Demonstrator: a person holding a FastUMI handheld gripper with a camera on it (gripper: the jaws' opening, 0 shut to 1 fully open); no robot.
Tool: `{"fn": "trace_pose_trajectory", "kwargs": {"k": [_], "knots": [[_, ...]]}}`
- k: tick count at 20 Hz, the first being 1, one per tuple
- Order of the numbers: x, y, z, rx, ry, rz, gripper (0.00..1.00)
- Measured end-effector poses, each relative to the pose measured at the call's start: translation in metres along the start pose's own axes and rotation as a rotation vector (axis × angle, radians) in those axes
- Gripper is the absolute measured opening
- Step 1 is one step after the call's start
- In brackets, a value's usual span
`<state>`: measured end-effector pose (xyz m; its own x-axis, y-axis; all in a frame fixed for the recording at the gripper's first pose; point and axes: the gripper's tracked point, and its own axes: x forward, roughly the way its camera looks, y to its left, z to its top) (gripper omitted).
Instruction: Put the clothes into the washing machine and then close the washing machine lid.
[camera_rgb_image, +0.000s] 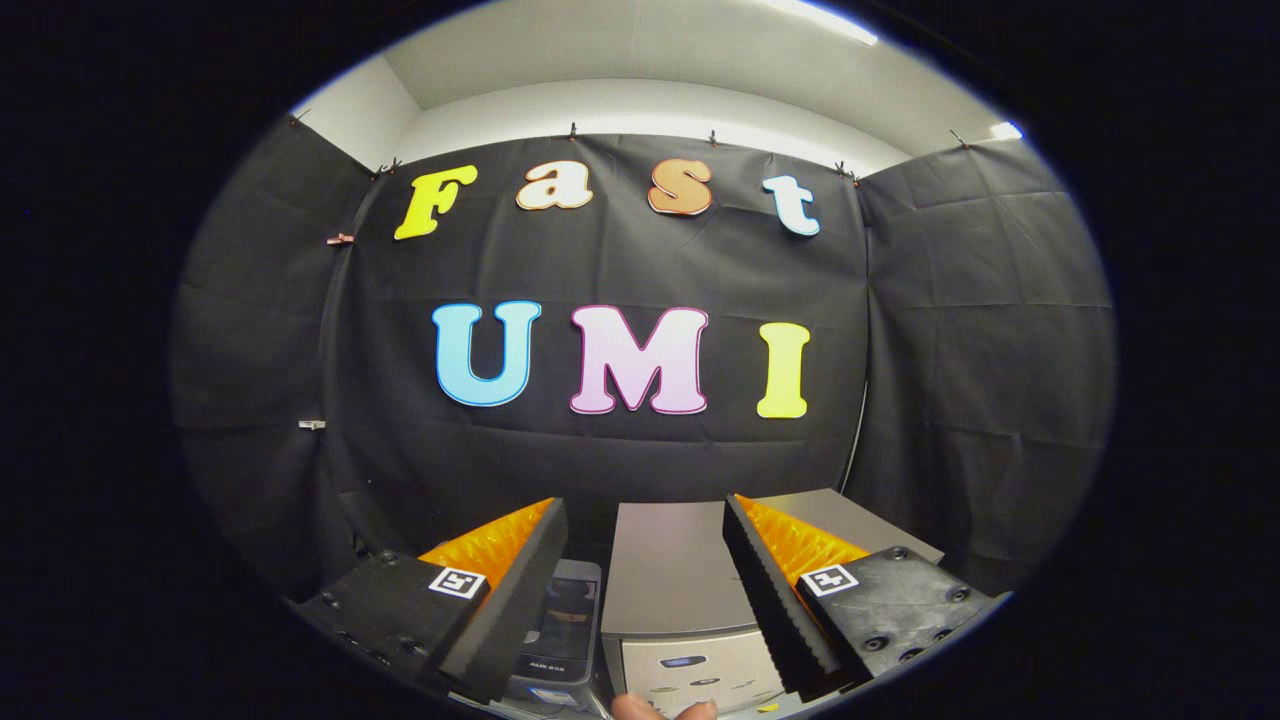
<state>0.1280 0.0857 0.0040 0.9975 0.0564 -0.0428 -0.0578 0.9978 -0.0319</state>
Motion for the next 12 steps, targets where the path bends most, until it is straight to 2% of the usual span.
{"fn": "trace_pose_trajectory", "kwargs": {"k": [12], "knots": [[-0.0027,-0.0014,-0.0013,0.001,-0.001,-0.005,0.99]]}}
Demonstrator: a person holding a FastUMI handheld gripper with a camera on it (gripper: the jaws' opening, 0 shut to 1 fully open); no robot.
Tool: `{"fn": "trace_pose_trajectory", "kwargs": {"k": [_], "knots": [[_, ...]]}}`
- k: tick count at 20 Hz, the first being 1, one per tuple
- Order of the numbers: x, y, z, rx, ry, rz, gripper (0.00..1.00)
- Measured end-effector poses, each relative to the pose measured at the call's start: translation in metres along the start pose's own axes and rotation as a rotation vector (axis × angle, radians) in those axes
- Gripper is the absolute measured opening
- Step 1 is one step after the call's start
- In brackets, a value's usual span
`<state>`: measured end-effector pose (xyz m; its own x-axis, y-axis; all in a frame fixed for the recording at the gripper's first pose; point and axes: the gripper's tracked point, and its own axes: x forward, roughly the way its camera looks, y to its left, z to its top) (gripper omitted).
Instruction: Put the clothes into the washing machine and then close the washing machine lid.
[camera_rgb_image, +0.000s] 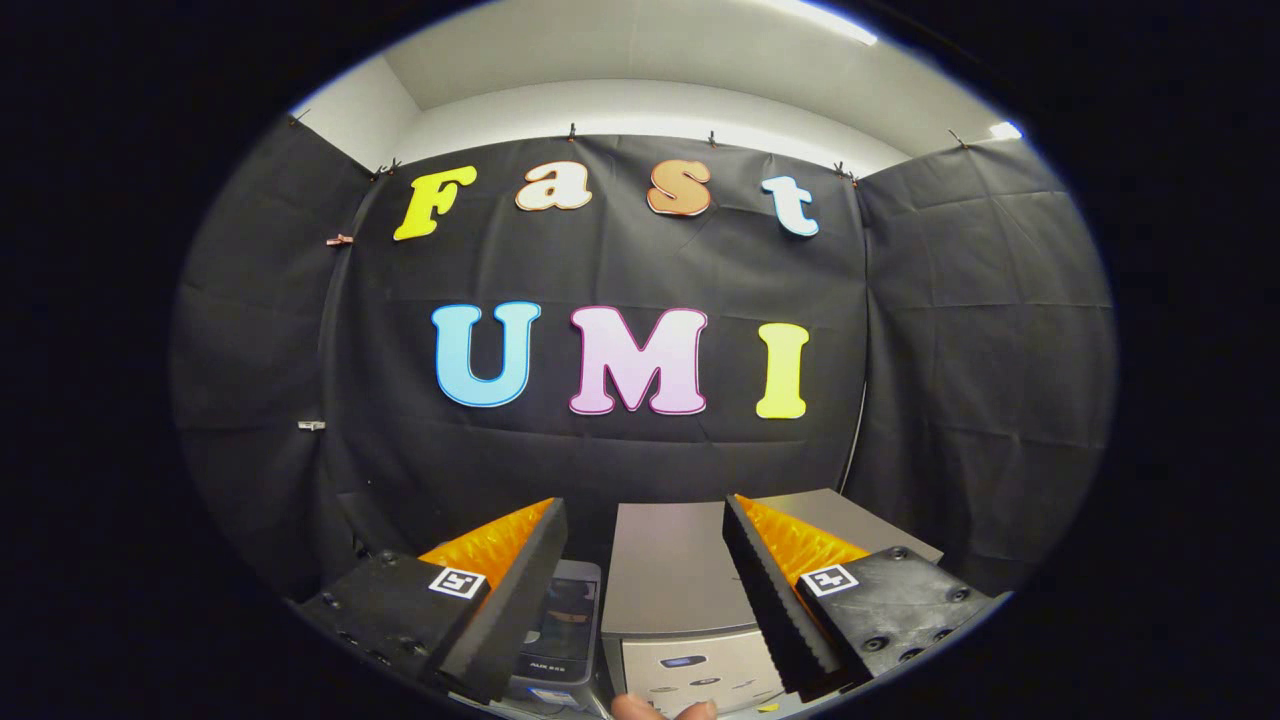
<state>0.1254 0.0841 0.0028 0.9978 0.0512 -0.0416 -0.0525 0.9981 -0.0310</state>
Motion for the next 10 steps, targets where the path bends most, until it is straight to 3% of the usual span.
{"fn": "trace_pose_trajectory", "kwargs": {"k": [10], "knots": [[0.0007,0.0003,-0.0003,0.001,-0.003,-0.003,0.99]]}}
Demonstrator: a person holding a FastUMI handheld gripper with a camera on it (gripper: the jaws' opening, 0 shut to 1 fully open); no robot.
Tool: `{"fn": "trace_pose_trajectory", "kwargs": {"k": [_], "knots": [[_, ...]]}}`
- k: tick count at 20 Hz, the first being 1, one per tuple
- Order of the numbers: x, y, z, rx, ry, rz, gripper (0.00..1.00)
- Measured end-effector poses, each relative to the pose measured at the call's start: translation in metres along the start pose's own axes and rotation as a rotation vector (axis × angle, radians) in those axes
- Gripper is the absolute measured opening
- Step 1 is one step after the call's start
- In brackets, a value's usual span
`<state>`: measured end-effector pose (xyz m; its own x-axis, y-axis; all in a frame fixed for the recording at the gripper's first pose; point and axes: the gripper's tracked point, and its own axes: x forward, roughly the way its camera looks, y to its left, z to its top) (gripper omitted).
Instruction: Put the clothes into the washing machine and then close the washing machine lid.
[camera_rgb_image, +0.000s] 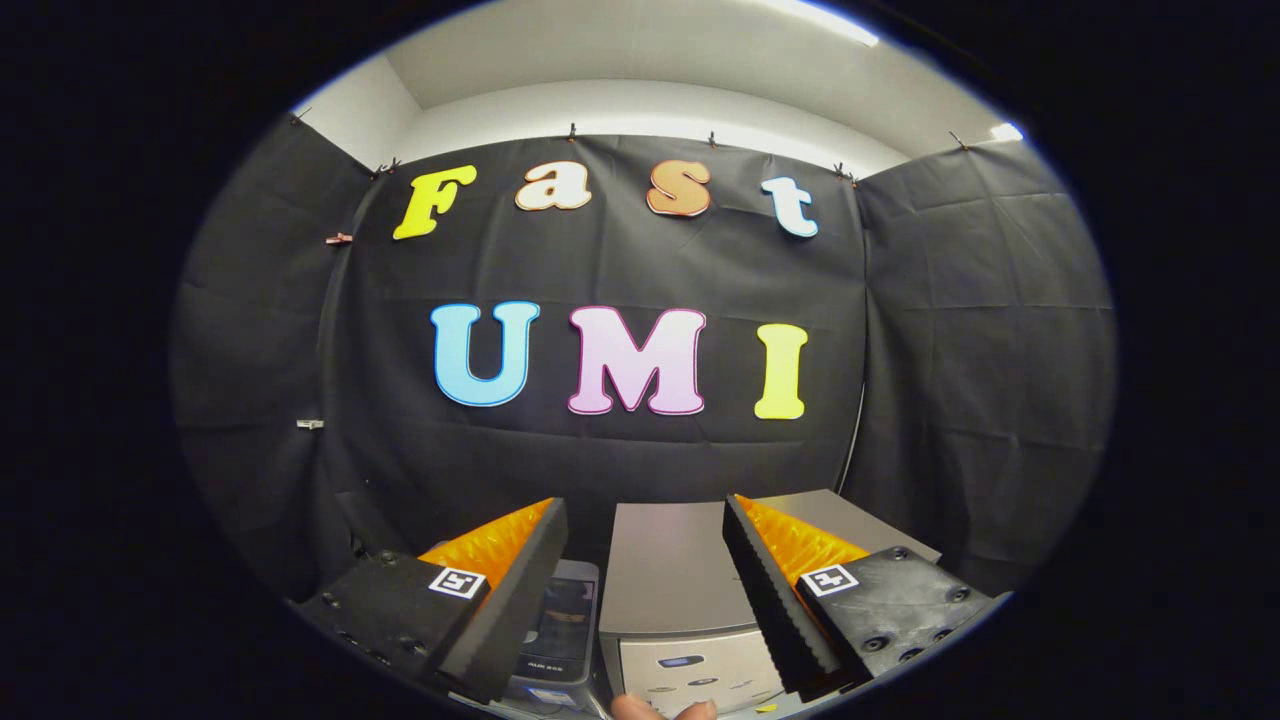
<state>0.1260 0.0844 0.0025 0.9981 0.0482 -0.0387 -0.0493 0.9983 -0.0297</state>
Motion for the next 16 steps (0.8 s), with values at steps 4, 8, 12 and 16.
{"fn": "trace_pose_trajectory", "kwargs": {"k": [4,8,12,16], "knots": [[0.0006,-0.0002,-0.0015,-0.001,0.001,0.002,0.98],[-0.0010,0.0007,-0.0001,-0.002,-0.006,0.001,0.99],[-0.0041,-0.0013,0.0008,0.001,-0.007,-0.001,0.99],[-0.0012,0.0010,-0.0007,-0.001,-0.002,0.003,0.99]]}}
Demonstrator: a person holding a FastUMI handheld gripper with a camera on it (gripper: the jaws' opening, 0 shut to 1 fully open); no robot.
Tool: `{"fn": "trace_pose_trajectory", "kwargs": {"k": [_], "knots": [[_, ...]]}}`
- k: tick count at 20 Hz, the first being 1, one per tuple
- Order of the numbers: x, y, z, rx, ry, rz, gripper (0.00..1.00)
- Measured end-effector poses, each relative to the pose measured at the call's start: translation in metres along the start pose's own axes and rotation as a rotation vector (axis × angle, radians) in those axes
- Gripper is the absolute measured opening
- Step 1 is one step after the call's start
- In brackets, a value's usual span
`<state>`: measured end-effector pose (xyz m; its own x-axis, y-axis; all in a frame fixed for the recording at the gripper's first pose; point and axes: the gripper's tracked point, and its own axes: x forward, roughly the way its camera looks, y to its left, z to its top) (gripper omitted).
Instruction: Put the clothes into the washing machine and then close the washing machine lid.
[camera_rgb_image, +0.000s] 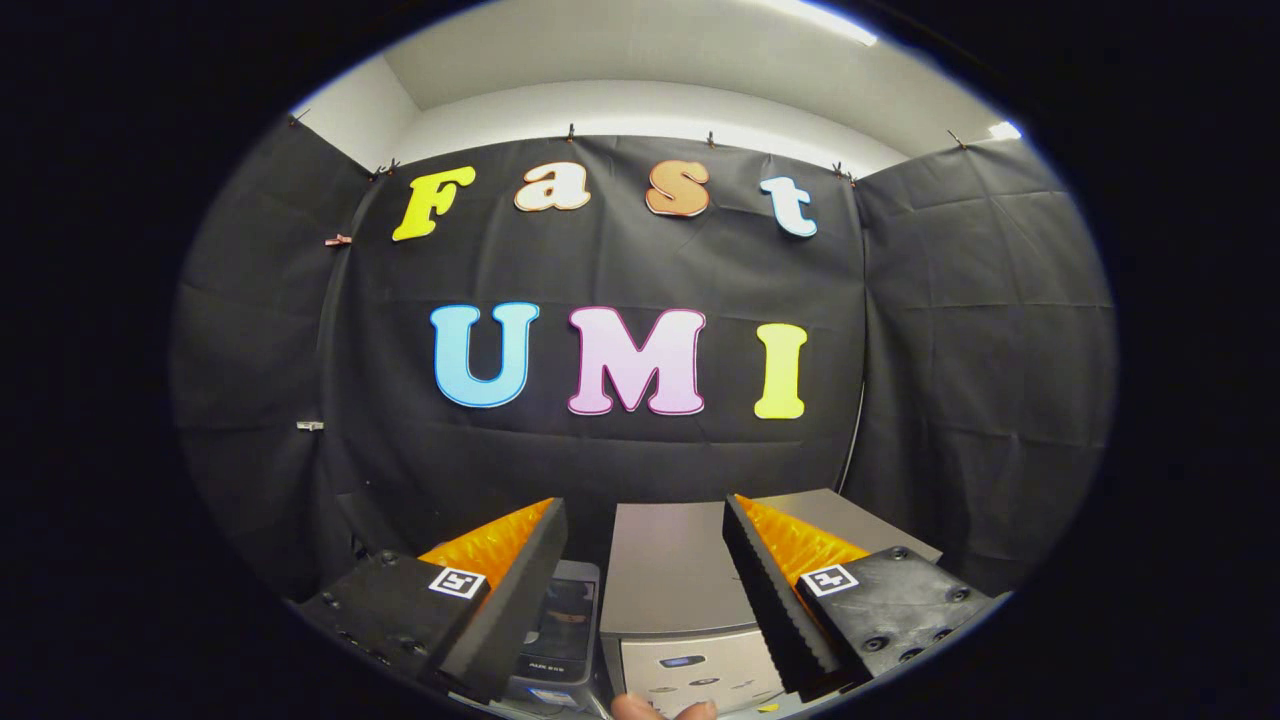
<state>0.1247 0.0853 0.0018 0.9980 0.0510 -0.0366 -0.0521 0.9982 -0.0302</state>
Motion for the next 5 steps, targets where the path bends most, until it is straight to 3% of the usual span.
{"fn": "trace_pose_trajectory", "kwargs": {"k": [5], "knots": [[-0.0009,0.0003,0.0026,0.000,-0.006,-0.001,0.99]]}}
